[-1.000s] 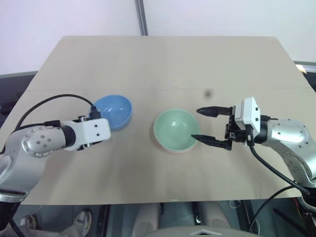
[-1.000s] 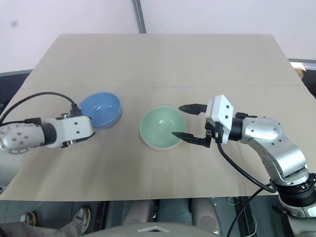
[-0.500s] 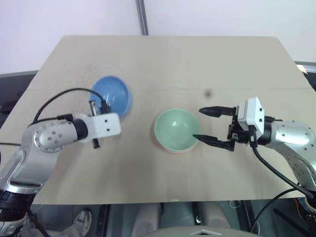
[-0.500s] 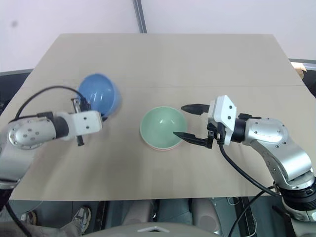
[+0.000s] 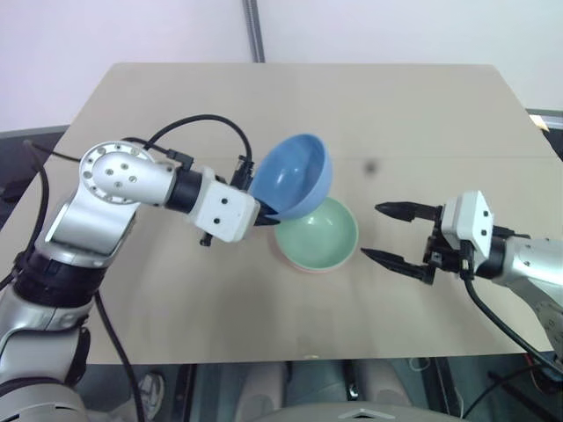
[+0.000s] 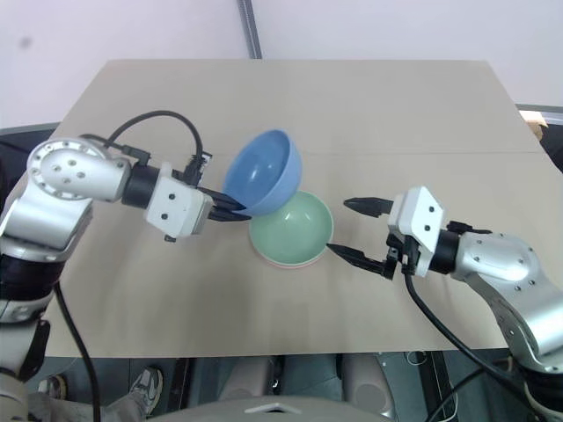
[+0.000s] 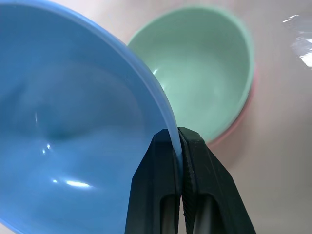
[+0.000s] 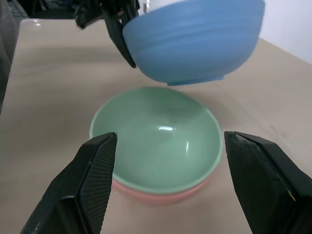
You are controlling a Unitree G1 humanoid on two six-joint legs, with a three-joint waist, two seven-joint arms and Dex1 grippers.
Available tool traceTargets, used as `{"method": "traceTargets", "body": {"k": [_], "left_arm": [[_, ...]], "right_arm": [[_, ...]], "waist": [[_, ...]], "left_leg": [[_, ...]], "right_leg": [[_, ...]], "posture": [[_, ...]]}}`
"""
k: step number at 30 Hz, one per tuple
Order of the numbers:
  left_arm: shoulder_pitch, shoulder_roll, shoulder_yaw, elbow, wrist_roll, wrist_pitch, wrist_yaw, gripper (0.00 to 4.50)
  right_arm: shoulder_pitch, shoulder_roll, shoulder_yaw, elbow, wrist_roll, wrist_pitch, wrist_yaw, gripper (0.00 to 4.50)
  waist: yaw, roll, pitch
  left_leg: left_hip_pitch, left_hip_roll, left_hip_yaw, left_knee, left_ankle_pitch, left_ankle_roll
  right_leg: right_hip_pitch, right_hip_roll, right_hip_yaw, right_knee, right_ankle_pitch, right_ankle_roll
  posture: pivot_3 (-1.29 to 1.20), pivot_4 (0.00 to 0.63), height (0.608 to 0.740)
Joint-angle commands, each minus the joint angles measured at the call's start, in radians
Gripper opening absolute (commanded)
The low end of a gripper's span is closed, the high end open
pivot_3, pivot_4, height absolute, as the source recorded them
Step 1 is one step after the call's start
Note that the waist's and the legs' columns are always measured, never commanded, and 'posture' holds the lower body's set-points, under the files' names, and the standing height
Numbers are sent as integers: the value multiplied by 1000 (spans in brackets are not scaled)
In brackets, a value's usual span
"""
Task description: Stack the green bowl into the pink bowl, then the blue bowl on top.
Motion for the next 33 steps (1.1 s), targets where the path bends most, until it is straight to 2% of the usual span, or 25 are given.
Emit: {"method": "traceTargets", "body": {"k": [1,5,9,14,18,20,21,25,26,29,33], "left_arm": [[-105,-69,-52,123,-5,-107,-97,35],[-181,-138,-116,228,-8,-202,-159,35],[-224,-108,-230,270,-60,-279,-161,35],[-293,-65,-348,341,-94,-376,-161,35],[-338,-71,-411,398,-103,-445,-161,35],[-352,-74,-437,423,-101,-488,-161,714],[-356,-74,-447,432,-101,-505,-161,788],[-353,-118,-418,454,-95,-543,-161,2675],[-354,-128,-401,455,-97,-531,-161,2991],[-361,-142,-332,450,-114,-411,-147,2991],[-348,-141,-205,416,-129,-90,5,2991]], "right_arm": [[110,-32,-118,-103,11,10,-21,3855],[262,-36,-224,-175,12,19,-40,3855],[383,-17,-333,-246,38,33,-73,3855],[445,1,-387,-292,57,41,-115,3855],[462,1,-395,-314,68,44,-144,3855],[460,-5,-391,-318,76,44,-158,3855],[454,-9,-387,-318,80,45,-166,3855],[422,-24,-372,-318,100,57,-194,3855],[414,-26,-368,-318,104,61,-198,3855],[388,-34,-351,-318,117,75,-216,3855],[372,-34,-320,-317,123,84,-232,3855]], "waist": [[-1,0,0],[-4,-1,0],[-9,-1,0],[-6,-1,0],[-5,-1,0],[-5,-1,0],[-5,-1,0],[-6,-1,0],[-5,-1,0],[-5,-1,0],[-8,-1,0]], "left_leg": [[0,0,0,0,0,0],[0,0,0,1,0,0],[1,0,0,0,0,0],[2,0,0,1,0,0],[2,0,-1,2,0,0],[1,0,-1,2,0,0],[1,0,-1,2,0,0],[1,0,-1,2,0,0],[2,0,-1,2,0,0],[1,0,-1,2,0,0],[1,0,-1,2,0,0]], "right_leg": [[0,0,0,0,0,0],[1,0,0,0,0,0],[1,1,1,0,0,0],[1,1,1,1,0,0],[2,1,1,1,0,0],[2,1,1,1,0,0],[2,1,1,1,0,0],[2,1,1,1,0,0],[2,1,1,1,0,0],[2,1,0,1,0,0],[1,1,0,1,0,0]], "posture": [[0,150,740],[0,150,740],[0,150,740],[0,150,740],[0,150,740],[0,150,740],[0,150,740],[0,150,740],[0,150,740],[0,150,740],[0,150,740]]}}
